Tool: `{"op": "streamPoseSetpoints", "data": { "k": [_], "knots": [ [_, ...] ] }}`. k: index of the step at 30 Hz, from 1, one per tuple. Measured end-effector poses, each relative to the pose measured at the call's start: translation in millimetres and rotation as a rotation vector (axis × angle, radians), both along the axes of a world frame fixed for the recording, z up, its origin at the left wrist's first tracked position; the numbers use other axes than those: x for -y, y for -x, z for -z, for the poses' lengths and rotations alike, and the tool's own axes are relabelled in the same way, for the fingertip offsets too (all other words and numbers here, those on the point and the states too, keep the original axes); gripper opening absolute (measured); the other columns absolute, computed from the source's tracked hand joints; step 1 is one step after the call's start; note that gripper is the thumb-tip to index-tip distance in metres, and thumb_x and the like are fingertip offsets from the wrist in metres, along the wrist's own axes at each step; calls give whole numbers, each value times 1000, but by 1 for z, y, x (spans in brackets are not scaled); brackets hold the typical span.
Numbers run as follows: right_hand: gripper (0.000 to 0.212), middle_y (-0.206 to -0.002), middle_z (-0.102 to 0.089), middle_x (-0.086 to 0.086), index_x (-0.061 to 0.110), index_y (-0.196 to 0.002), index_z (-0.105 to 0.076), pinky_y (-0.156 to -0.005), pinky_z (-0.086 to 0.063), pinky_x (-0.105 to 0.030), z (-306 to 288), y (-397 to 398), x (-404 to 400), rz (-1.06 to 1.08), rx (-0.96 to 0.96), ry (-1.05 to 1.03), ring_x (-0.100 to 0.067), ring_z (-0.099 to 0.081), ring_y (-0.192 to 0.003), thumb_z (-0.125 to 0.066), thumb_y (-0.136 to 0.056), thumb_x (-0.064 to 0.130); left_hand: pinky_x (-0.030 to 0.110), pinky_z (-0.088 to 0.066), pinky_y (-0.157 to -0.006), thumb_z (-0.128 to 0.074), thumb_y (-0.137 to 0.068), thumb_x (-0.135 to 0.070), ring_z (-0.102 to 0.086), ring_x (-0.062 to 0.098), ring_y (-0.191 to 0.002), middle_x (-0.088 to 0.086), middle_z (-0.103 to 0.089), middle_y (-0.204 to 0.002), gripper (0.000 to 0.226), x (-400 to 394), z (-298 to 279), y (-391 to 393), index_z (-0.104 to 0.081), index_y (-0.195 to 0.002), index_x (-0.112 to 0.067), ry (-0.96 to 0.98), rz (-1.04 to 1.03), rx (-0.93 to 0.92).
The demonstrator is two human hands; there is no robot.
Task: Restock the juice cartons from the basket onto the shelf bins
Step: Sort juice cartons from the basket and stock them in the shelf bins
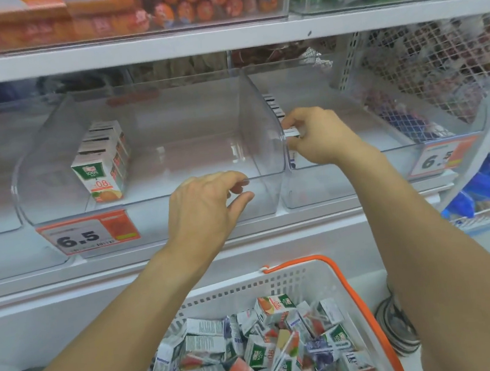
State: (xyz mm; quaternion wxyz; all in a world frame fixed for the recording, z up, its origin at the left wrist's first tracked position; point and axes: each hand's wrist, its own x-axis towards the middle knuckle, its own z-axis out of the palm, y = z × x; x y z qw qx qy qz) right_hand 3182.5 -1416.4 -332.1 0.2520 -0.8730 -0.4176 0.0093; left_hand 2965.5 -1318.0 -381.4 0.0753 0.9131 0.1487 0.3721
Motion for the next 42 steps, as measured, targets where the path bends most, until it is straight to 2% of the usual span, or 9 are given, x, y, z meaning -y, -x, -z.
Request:
{"op": "streamPoseSetpoints", "data": {
  "k": [3,6,11,17,21,29,35,39,42],
  "knots": [
    [35,-127,-56,-12,15,-126,-60,-95,-44,-35,-3,16,12,88,101,-166,-31,-57,-113,-64,-92,21,32,-44,-79,-78,-81,-29,-68,21,-91,-5,-72,-94,27,0,3,4,-70,-104,-18,-22,21,-16],
    [19,-106,-55,-1,14,-106,-64,-85,-51,-31,-6,40,29,97,186,-557,-17,-61,-88,-60,-87,15,40,-39,-99,-72,-83,-20,-53,31,-120,6,-66,-111,26,10,4,13,-68,-106,-9,-58,54,107],
    [13,-92,-63,-3,11,-94,-64,-65,-45,-13,9,90,63,-5,109,-785,-2,-56,-70,-59,-85,4,42,-44,-85,-66,-81,-7,-57,29,-101,7,-65,-101,15,40,18,26,-67,-96,-6,-86,302,48],
    [4,-81,-67,5,15,-89,-67,-65,-47,-19,111,122,106,-132,-390,-121,-7,-61,-65,-67,-88,11,26,-47,-80,-60,-92,-28,-58,11,-92,-6,-64,-103,22,63,79,54,-62,-111,-18,361,339,-693],
    [11,-100,-71,-6,9,-99,-70,-80,-50,-26,182,130,116,-264,-474,385,-17,-61,-84,-66,-90,13,32,-51,-84,-60,-93,-32,-61,16,-97,-2,-65,-106,26,70,131,79,-61,-114,-17,512,241,-1055],
    [83,-152,-39,3,36,-147,-41,-86,-51,-31,258,143,110,-481,-457,763,-23,-55,-122,-55,-82,-13,31,-55,-78,-61,-90,-53,-63,14,-85,-5,-65,-93,35,103,210,113,-61,-102,-20,1014,111,-998],
    [92,-162,-24,5,37,-153,-29,-107,-43,-37,277,139,95,-604,-226,847,-21,-35,-142,-66,-81,-5,34,-52,-84,-63,-82,-65,-61,14,-88,-8,-64,-90,58,113,220,106,-58,-114,-18,966,126,-1061],
    [77,-148,-43,9,34,-141,-47,-98,-51,-41,279,139,96,-622,-133,831,-21,-50,-129,-71,-77,-1,32,-42,-65,-70,-79,-59,-58,19,-82,-6,-57,-81,53,131,222,103,-53,-105,-16,900,145,-1084],
    [75,-134,-51,5,29,-137,-46,-88,-54,-42,263,137,93,-622,-27,796,-23,-54,-116,-79,-72,7,37,-52,-75,-80,-77,-42,-63,20,-89,2,-65,-94,51,134,215,100,-56,-114,-15,1030,123,-999]
  ]
}}
